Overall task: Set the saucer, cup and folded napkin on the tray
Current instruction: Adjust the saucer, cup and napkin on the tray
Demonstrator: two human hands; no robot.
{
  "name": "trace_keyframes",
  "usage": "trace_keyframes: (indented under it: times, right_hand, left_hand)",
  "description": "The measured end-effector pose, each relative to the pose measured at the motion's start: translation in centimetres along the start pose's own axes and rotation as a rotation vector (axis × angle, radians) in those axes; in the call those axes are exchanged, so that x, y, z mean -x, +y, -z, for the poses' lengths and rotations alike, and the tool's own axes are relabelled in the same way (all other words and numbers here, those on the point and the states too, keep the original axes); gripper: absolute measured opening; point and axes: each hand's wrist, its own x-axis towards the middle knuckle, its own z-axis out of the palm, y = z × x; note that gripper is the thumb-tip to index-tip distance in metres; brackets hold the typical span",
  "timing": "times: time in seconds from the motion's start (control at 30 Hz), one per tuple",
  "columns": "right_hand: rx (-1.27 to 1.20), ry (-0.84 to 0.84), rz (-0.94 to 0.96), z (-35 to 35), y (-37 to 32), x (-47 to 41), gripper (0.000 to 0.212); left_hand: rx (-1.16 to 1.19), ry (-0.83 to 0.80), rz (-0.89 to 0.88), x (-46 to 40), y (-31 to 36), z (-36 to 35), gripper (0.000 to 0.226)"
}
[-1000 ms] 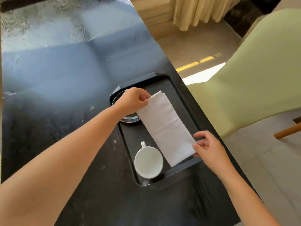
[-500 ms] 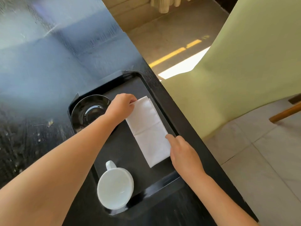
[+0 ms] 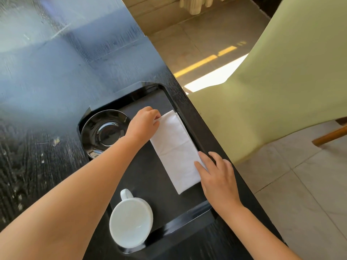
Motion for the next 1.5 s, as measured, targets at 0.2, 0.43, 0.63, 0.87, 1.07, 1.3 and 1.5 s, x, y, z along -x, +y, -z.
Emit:
trace_keyframes:
  times: [0.2,0.43,0.63,0.87,1.07,1.3,1.5]
  right_hand:
    - [-0.004,-0.054,0.006,0.9,-0.2,0.0,0.045]
    - [-0.130,0.068,0.148,3.8,-4.7,-4.2,0.023]
    - [-0.196,0.094,0.288,4.8,-10.5,-11.1,0.022]
    - [-0.122,-0.052,0.238,2.5,-13.8,-17.7,0.036]
    - [-0.259,-0.104,0.172,1.2,-14.2,-18.5,0.020]
    - [-0.228,-0.090,0.167,0.7,-13.2,-16.7,0.025]
    - [-0.252,-0.112,0.149,0.0,-12.4,-14.7,0.039]
  left_hand:
    - [-0.136,-0.044,-0.088,0.9,0.0,1.1,0.031]
    - [-0.288,0.119,-0.118,7.5,-1.8,4.9,0.036]
    - [-0.296,0.293,0.237,13.6,-7.4,6.4,0.035]
    - [-0.220,0.175,0.571,13.0,-10.9,4.1,0.037]
    - [0.088,0.270,0.680,12.3,-11.0,3.1,0.021]
    - [0.144,0.305,0.640,13.4,-10.3,2.2,0.028]
    - [0.200,0.324,0.617,15.1,-9.4,0.9,0.032]
